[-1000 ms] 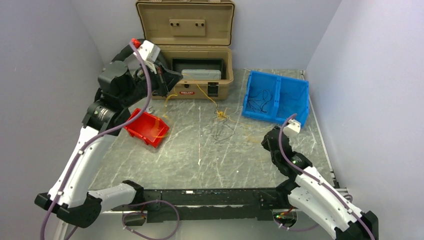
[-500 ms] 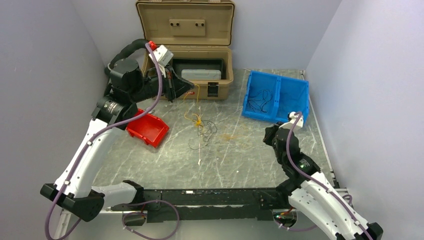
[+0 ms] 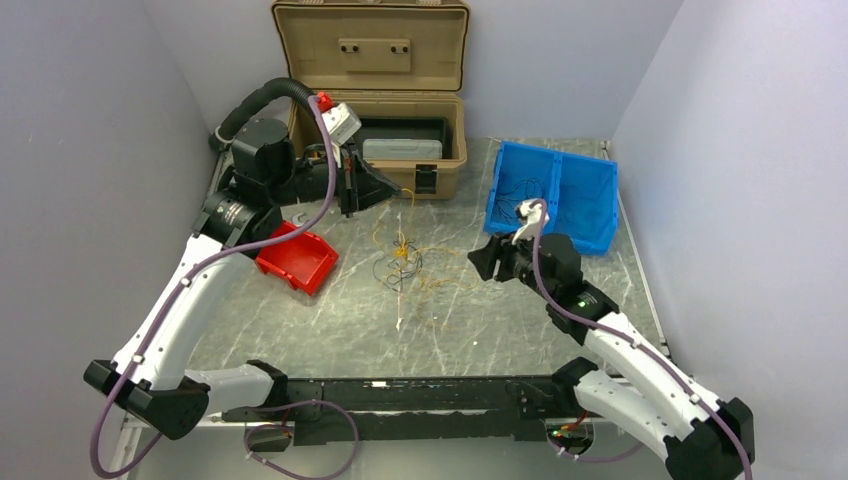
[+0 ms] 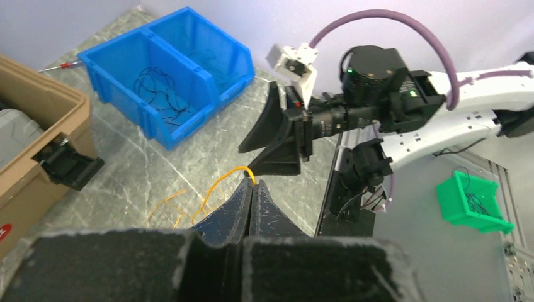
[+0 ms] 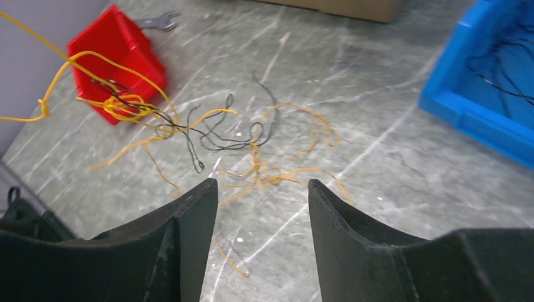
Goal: Untangle the cables
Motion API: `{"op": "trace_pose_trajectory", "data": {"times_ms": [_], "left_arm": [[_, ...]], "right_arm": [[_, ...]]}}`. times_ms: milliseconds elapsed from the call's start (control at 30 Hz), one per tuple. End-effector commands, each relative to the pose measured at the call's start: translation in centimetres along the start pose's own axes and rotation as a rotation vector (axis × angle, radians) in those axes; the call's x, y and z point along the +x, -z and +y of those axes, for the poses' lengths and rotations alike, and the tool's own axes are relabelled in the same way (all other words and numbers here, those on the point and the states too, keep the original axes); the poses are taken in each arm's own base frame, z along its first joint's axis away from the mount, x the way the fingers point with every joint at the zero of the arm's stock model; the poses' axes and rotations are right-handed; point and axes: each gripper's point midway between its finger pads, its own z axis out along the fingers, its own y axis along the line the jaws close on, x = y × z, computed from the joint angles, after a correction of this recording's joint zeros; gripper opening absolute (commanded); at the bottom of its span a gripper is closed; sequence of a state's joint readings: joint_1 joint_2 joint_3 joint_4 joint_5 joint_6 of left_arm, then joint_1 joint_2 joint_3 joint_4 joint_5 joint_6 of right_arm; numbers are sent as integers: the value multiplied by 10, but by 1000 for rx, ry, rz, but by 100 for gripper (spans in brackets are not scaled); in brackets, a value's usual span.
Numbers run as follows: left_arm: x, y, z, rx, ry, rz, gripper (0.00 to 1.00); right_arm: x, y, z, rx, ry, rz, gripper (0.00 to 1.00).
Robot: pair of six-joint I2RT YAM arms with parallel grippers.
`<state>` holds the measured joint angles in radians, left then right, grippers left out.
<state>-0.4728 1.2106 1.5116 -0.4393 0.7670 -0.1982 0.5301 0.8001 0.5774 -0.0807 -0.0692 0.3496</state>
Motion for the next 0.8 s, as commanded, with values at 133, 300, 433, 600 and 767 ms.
{"op": "trace_pose_trajectory", "data": {"times_ms": [133,300,433,600,767], "left_arm": [[-20,10,-32,106,-108,-42,0],[-25,15,-40,127,-127,-60,0],[-27,18,-47,154,-136,-66,0],[-26,18,-52,180,-139,-67,0],[-24,18,-54,198,-136,-63,0]], "right_arm": [[-25,-9,58,-343,160,-98,59],[-12,-11,59,-372,143,-79,71],[-9,-4,69,-448,175,-91,76],[-15,0,88,-557,208,-93,78],[-22,-5,106,-650,217,-78,76]]}}
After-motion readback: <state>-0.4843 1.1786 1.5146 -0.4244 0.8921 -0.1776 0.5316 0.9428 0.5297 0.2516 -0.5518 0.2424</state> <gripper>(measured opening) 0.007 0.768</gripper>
